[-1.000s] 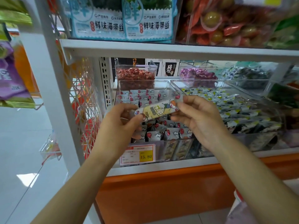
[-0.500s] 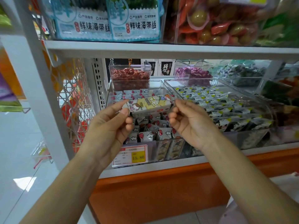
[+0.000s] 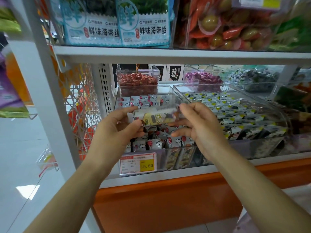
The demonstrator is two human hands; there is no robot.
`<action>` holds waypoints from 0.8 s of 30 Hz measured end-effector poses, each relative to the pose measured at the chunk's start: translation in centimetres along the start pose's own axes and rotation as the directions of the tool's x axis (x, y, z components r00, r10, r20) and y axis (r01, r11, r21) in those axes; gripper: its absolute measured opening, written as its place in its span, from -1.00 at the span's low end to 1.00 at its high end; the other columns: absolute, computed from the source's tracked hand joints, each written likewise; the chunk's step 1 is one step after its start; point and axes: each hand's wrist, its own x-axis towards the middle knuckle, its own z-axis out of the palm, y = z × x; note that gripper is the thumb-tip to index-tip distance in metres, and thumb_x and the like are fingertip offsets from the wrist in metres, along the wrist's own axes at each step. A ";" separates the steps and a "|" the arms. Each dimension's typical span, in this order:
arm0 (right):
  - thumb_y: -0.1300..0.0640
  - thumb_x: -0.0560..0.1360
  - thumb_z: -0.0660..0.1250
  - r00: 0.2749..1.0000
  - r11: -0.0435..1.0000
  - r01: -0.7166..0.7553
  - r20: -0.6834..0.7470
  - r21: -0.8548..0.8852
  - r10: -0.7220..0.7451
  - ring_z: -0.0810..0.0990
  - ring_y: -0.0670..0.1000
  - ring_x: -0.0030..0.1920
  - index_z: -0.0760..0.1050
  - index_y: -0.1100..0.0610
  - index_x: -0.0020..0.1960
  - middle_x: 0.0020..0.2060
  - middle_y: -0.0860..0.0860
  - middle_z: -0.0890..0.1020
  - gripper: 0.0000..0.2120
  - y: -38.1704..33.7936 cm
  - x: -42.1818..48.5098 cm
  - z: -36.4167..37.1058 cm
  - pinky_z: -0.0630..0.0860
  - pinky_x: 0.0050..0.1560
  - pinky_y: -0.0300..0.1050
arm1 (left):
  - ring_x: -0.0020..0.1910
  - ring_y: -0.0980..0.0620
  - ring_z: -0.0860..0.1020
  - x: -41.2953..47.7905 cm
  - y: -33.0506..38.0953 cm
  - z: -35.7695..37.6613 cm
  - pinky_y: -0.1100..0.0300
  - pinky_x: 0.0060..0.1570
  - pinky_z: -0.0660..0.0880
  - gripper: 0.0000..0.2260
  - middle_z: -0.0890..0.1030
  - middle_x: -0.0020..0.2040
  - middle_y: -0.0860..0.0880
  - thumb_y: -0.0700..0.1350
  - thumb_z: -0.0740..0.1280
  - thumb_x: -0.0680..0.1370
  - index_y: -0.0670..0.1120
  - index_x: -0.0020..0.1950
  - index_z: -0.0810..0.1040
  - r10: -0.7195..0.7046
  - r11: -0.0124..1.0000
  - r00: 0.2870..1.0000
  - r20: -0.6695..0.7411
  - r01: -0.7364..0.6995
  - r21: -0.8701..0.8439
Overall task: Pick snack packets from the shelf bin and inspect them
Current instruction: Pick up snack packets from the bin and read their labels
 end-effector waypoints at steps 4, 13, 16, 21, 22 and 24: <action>0.28 0.48 0.34 0.998 0.989 0.016 -0.061 -0.145 -0.025 0.66 -0.02 -0.24 0.43 0.16 -0.12 -0.13 0.11 0.55 -0.90 0.3 0.1 0.1 0.63 -0.28 -0.11 | -0.05 0.01 0.62 -0.1 0.0 -0.1 0.23 -0.11 0.59 -0.67 0.56 -0.03 -0.07 -0.17 0.38 0.47 0.29 0.01 0.51 0.125 0.977 0.989 0.074 -0.135 0.165; 0.18 0.43 0.43 0.996 0.945 0.060 -0.047 -0.323 -0.079 0.66 -0.05 -0.10 0.64 -0.01 -0.10 -0.13 -0.06 0.67 -0.89 0.1 0.2 0.3 0.62 -0.03 -0.01 | -0.02 0.10 0.58 0.1 -0.3 -0.1 0.44 -0.25 0.50 -0.70 0.53 -0.02 0.03 -0.11 0.38 0.47 0.18 0.14 0.52 0.144 0.960 0.987 0.066 -0.156 0.231; 0.22 0.42 0.43 0.991 0.938 0.107 -0.035 -0.331 -0.126 0.62 -0.18 -0.22 0.61 -0.03 -0.20 -0.27 -0.17 0.65 -0.85 -0.1 0.2 0.4 0.55 -0.20 -0.32 | -0.01 0.16 0.54 0.1 -0.3 0.0 0.39 -0.12 0.52 -0.68 0.49 -0.01 0.03 -0.12 0.38 0.47 0.23 0.12 0.50 0.163 0.936 0.982 0.098 -0.185 0.299; 0.18 0.42 0.42 0.988 0.913 0.104 -0.065 -0.395 -0.141 0.52 -0.22 -0.35 0.58 0.07 -0.28 -0.37 -0.08 0.59 -0.88 -0.2 0.5 0.4 0.44 -0.32 -0.42 | -0.03 0.07 0.55 0.0 -0.3 0.2 0.26 -0.02 0.56 -0.69 0.46 -0.07 -0.01 -0.19 0.41 0.45 0.19 0.07 0.53 0.150 0.935 0.981 0.121 -0.180 0.304; 0.19 0.43 0.41 0.985 0.901 0.127 -0.058 -0.414 -0.165 0.52 -0.23 -0.36 0.57 0.07 -0.28 -0.38 -0.10 0.58 -0.88 -0.2 0.5 0.4 0.43 -0.32 -0.43 | -0.04 0.06 0.55 0.0 -0.4 0.3 0.27 -0.06 0.56 -0.72 0.47 -0.08 -0.02 -0.17 0.40 0.46 0.17 0.05 0.54 0.136 0.943 0.984 0.119 -0.165 0.288; 0.20 0.45 0.39 0.975 0.870 0.189 -0.016 -0.454 -0.220 0.54 -0.23 -0.33 0.56 0.03 -0.26 -0.36 -0.12 0.58 -0.86 -0.3 0.3 0.6 0.44 -0.29 -0.44 | -0.13 0.10 0.55 -0.1 -0.2 0.5 0.37 -0.21 0.52 -0.87 0.50 -0.13 -0.04 -0.06 0.38 0.46 0.13 -0.02 0.55 0.115 0.953 0.988 0.106 -0.140 0.269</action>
